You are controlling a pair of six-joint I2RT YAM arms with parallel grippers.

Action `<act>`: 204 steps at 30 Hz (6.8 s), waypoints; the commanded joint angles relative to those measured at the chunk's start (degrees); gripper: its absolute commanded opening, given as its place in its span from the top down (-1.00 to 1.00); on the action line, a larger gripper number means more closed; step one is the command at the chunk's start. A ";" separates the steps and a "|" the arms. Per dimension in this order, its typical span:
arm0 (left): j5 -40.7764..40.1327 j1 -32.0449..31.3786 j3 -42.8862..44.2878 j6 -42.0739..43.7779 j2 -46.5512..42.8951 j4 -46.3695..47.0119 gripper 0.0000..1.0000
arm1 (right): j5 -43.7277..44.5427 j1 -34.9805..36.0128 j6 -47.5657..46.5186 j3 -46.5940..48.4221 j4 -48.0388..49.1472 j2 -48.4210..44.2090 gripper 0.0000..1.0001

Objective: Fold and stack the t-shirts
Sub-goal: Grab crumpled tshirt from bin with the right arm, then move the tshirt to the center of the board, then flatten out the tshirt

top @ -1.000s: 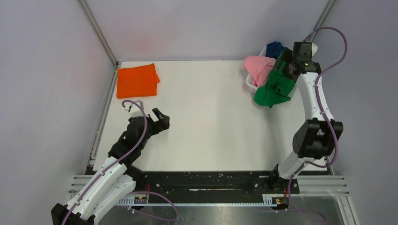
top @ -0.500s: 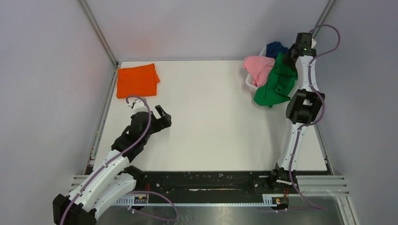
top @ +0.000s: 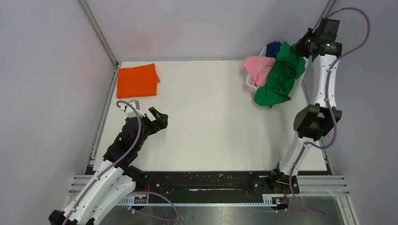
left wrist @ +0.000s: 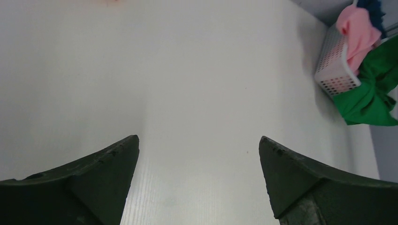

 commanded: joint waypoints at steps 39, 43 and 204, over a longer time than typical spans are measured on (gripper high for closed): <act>5.06 0.03 0.43 -12.42 7.69 -10.44 -0.98 | 39.51 30.39 6.83 -80.64 4.18 -69.27 -0.99; 8.03 0.02 -0.37 -12.80 15.94 -6.00 -0.98 | 34.49 30.39 -1.65 -82.32 9.97 -71.59 -0.99; -20.55 -24.63 10.56 -23.82 24.54 -34.81 1.00 | 16.96 12.28 6.77 -93.04 9.74 -58.25 -0.99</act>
